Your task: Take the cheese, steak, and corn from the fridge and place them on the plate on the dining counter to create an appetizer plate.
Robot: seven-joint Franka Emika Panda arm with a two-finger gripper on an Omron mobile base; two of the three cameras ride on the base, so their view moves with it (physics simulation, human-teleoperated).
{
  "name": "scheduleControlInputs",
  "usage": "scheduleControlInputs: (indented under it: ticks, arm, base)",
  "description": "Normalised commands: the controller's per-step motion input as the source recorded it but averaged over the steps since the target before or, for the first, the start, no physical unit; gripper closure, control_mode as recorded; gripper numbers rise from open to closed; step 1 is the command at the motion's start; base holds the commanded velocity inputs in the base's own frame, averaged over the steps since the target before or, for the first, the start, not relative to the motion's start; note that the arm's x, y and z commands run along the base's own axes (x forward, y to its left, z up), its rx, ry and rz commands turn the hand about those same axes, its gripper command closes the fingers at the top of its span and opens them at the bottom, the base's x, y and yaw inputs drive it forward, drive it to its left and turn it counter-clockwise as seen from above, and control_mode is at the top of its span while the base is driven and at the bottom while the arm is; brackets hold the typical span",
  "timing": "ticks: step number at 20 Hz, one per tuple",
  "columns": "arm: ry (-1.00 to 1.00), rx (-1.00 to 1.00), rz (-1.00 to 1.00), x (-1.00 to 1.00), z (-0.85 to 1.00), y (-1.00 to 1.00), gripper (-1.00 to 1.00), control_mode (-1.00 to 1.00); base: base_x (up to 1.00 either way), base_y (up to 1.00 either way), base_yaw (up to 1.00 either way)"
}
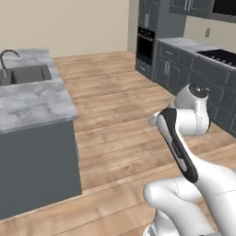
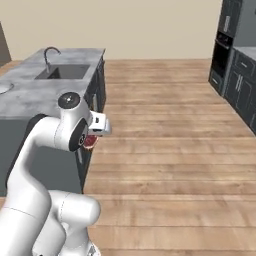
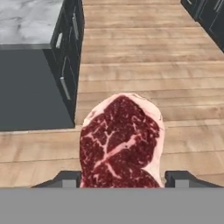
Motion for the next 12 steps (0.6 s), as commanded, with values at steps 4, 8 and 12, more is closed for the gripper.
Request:
scheduleControlInputs:
  ticks: [4, 8, 12]
  arm:
    - [0.00, 0.00, 0.00, 0.00, 0.00, 0.00, 1.00, 1.00]
    - [0.00, 0.00, 0.00, 0.00, 0.00, 0.00, 1.00, 1.00]
    - [0.00, 0.00, 0.00, 0.00, 0.00, 0.00, 1.00, 1.00]
  base:
    - [0.56, 1.00, 0.03]
    - [0.06, 1.00, 0.02]
    - [0.00, 1.00, 0.02]
